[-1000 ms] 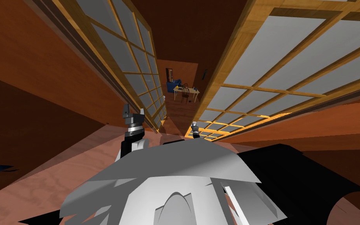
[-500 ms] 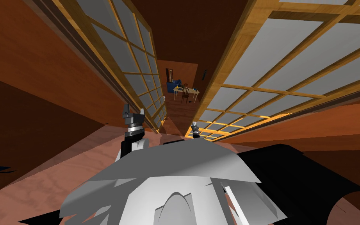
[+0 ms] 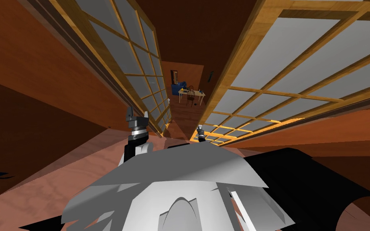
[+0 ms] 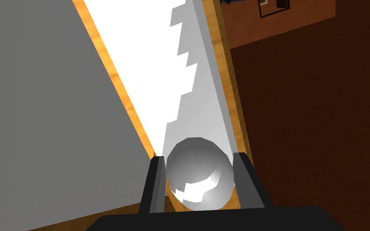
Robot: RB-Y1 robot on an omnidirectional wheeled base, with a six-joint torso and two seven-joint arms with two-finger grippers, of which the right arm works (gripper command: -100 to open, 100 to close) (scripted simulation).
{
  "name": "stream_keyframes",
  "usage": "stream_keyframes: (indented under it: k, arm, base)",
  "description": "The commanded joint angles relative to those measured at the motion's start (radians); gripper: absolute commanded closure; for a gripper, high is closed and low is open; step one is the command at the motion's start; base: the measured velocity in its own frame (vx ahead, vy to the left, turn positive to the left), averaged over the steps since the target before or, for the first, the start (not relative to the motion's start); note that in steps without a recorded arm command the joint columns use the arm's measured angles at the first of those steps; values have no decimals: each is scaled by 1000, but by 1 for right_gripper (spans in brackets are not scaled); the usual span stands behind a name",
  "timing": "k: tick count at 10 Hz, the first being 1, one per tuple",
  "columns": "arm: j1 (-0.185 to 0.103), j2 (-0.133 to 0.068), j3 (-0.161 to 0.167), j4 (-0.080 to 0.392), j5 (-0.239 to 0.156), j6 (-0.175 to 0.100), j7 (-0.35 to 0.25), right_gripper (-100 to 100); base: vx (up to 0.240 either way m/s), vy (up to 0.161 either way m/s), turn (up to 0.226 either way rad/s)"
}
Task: Push the door open
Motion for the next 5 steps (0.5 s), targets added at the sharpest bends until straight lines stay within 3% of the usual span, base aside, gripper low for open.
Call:
stream_keyframes:
  k: [1, 5]
  arm:
    - [-10, -4, -5, 9, -6, -6, -35, 100]
    - [-18, -5, -11, 17, -22, -10, -142, 100]
  base:
    - [33, -9, 0]
    - [28, -8, 4]
